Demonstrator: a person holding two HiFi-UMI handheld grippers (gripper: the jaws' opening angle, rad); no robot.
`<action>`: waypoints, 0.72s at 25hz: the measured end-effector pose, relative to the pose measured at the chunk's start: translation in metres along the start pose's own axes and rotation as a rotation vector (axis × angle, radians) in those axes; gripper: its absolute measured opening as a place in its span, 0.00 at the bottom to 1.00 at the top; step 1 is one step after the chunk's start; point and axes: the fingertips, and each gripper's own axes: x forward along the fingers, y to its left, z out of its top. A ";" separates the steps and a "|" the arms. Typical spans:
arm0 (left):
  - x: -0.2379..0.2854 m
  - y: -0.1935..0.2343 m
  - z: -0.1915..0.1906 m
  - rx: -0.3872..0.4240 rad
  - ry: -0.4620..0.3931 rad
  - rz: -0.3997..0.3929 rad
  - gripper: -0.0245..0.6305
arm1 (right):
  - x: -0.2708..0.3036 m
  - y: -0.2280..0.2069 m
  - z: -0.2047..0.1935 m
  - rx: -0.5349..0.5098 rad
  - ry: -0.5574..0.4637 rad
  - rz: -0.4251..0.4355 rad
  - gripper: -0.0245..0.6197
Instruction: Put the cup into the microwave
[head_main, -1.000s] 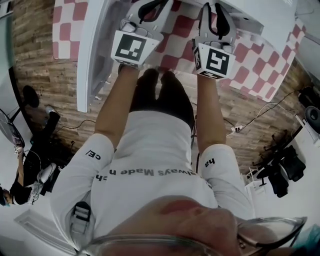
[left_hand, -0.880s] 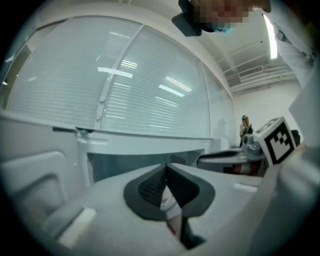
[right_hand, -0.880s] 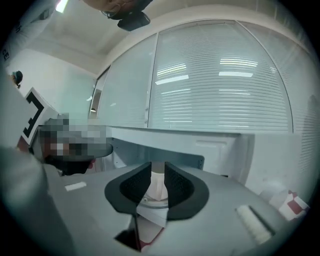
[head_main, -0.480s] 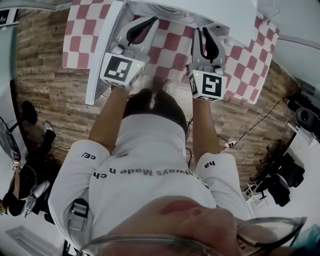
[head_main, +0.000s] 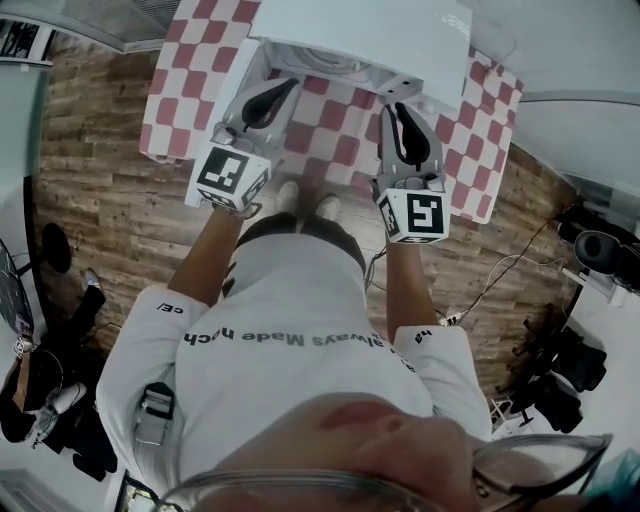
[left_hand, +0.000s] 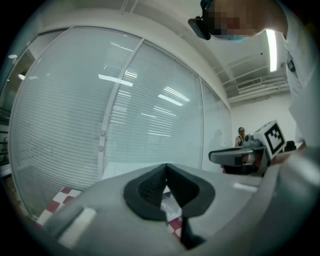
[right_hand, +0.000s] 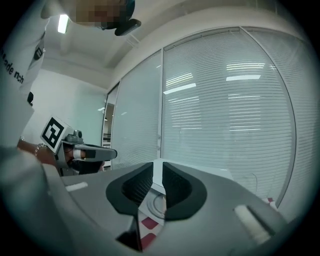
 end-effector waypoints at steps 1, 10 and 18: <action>-0.004 -0.005 0.004 -0.004 0.000 -0.008 0.04 | -0.007 0.003 0.005 0.004 0.003 0.005 0.13; -0.039 -0.046 0.055 0.016 -0.046 -0.036 0.04 | -0.054 0.033 0.057 0.002 -0.013 0.066 0.12; -0.056 -0.062 0.079 0.024 -0.058 -0.063 0.04 | -0.087 0.044 0.095 -0.033 -0.044 0.104 0.11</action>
